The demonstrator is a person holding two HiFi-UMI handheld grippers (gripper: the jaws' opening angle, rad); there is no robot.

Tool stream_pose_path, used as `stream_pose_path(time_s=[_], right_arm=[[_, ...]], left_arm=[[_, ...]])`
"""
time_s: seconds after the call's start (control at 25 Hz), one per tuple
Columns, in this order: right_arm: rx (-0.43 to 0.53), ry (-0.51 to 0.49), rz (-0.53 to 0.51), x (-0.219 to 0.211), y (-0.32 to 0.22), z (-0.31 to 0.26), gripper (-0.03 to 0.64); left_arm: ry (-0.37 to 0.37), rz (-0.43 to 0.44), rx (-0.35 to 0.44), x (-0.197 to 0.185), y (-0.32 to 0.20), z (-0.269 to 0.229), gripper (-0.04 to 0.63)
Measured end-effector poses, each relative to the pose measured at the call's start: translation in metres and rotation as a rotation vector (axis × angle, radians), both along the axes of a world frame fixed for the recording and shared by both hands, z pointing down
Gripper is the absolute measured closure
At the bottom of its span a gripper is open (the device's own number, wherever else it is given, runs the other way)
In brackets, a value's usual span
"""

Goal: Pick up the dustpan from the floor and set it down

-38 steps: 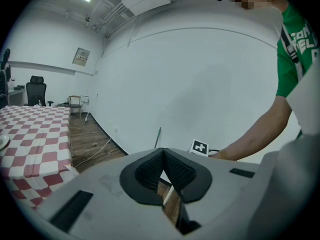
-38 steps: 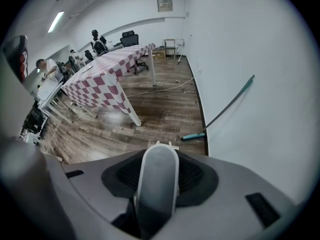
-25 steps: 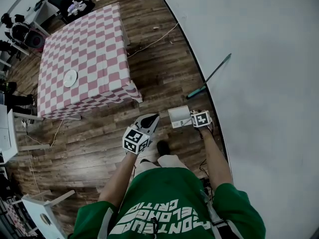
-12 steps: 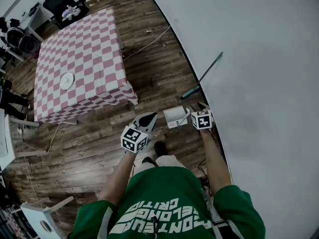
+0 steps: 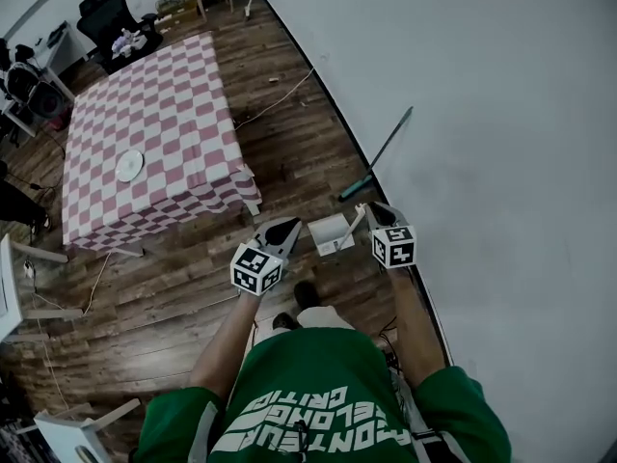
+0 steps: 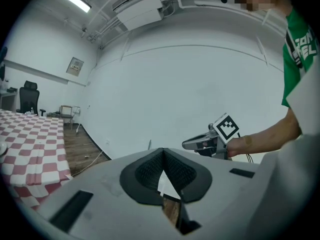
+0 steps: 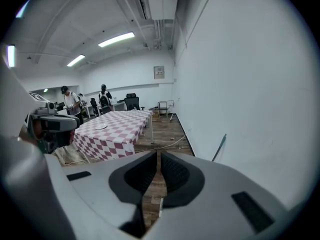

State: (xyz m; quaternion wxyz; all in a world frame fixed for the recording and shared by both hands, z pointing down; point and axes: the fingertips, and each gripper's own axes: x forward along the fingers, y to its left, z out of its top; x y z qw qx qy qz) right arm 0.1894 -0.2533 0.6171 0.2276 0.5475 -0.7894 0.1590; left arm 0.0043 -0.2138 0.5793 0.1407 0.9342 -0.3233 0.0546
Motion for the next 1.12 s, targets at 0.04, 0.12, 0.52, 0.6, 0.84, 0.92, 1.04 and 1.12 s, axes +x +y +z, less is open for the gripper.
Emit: stream_pose_path(time_s=[0.04,0.12,0.52,0.6,0.84,0.92,1.04,1.12], right_arm=[[0.013,-0.006,-0.007,-0.006,0.007,-0.008,0.592],[0.036,-0.012,-0.024,-0.02,0.023,-0.021,0.604],[0.094,-0.049,-0.073,-0.067,0.111,-0.056,0.609],[0.092,-0.053,-0.075,-0.069,0.123,-0.055,0.609],[0.08,-0.059,-0.076,-0.064,0.151,-0.05,0.609],[0.079,-0.057,-0.075,-0.057,0.156,-0.05,0.609],[0.082,-0.051,-0.078,-0.044,0.16,-0.049,0.609],[0.085,-0.049,-0.079,-0.035,0.162,-0.049,0.609]], left_arm=[[0.008,0.0,0.007,-0.004,0.005,-0.003,0.592],[0.026,-0.002,0.016,-0.013,0.016,-0.01,0.592],[0.072,0.005,0.031,-0.046,0.071,-0.024,0.592],[0.071,0.004,0.033,-0.05,0.077,-0.023,0.592],[0.07,-0.004,0.027,-0.051,0.09,-0.02,0.592],[0.072,-0.012,0.03,-0.048,0.091,-0.021,0.592],[0.08,-0.025,0.03,-0.039,0.091,-0.022,0.592],[0.087,-0.032,0.03,-0.031,0.092,-0.024,0.592]])
